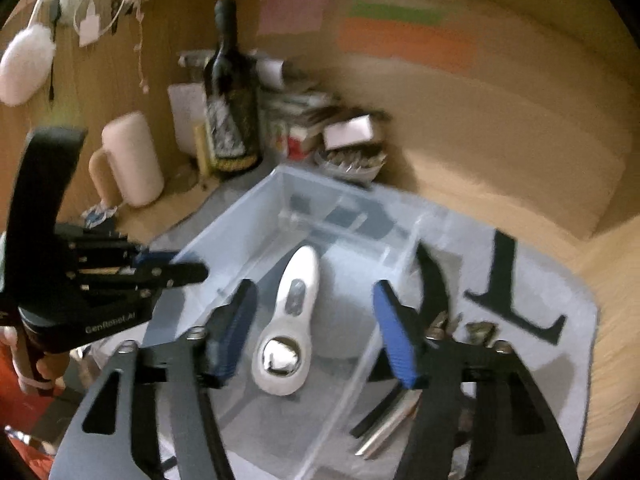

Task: Organize rigid objects
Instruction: 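Move the right gripper back to the mat and grasp the white plug adapter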

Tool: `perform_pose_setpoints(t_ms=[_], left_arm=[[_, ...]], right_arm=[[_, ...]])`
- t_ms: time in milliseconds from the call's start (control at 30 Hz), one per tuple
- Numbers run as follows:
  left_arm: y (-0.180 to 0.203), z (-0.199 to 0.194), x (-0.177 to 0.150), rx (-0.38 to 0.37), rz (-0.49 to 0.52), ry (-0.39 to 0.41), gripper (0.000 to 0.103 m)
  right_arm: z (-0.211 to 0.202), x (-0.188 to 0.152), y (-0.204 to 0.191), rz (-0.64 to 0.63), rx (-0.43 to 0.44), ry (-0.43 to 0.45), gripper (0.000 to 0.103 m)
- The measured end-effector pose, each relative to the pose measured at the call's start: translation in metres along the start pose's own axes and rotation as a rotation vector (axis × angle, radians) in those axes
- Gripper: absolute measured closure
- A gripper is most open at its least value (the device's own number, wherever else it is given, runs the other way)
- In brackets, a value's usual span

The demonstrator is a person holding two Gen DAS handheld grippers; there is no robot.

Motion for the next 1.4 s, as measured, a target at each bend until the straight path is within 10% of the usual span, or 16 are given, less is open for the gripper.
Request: perform_pose_setpoints(t_ms=[167,800,1400], left_arm=[[0.000,0.000,0.000,0.001,0.002,0.000,0.092],[0.001,0.001,-0.002,0.008,0.013,-0.006,0.091],[0.001,0.002,-0.005,0.015,0.020,-0.012,0.091]], right_arm=[[-0.021,0.013,0.025,0.029,-0.076,0.073,0.023],[-0.094,-0.034,0.144,0.198,-0.387,0.082,0.021],[-0.050,-0.126,0.142,0.302,-0.302,-0.140,0.022]])
Point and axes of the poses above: each gripper's, at about its wrist camera, not at the fingertips, and z roughly the way its jaws point, y to its right, x to its top, the point moved 9 cm from there along z, roughly the way its jaws point, and after that the axes turned 5 degrees about y, right-handed, at the moved point
